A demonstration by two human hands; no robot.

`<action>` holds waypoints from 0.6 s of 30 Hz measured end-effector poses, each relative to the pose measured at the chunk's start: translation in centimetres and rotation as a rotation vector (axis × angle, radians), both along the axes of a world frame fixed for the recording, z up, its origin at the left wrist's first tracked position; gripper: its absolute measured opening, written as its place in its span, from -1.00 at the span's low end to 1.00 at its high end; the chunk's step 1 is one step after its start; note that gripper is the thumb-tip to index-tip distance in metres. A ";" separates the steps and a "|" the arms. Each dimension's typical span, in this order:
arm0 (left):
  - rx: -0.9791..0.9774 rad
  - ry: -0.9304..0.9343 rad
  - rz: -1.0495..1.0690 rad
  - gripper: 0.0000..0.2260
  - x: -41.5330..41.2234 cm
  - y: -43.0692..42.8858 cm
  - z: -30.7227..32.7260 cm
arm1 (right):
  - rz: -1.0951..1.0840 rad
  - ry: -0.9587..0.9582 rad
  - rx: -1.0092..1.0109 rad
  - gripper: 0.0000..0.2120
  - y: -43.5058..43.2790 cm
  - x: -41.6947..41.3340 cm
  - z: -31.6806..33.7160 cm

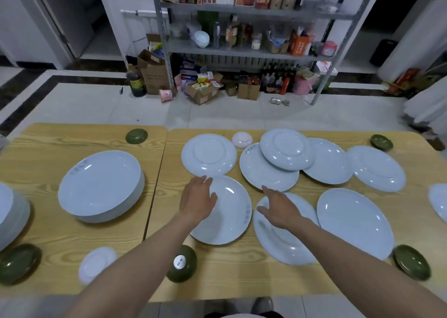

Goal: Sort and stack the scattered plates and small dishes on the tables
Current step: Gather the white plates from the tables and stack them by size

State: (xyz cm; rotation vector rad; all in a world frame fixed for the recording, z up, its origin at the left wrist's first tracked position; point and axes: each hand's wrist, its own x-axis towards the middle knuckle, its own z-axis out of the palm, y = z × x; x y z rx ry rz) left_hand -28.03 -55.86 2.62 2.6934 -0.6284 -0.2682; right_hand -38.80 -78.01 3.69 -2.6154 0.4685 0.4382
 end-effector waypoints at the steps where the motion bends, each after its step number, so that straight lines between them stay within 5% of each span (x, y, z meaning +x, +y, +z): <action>1: 0.045 -0.053 -0.052 -0.51 0.0 -1.2 0.7 | 0.067 0.003 -0.117 -0.29 -0.7 -0.1 0.4; 7: 0.116 -0.205 -0.193 -0.46 -1.9 -8.4 3.9 | 0.223 -0.021 -0.531 -0.24 -5.3 -0.7 3.2; 18: 0.177 -0.268 -0.198 -0.43 -6.7 -18.4 6.0 | 0.209 -0.124 -0.532 -0.27 -14.4 -3.7 5.6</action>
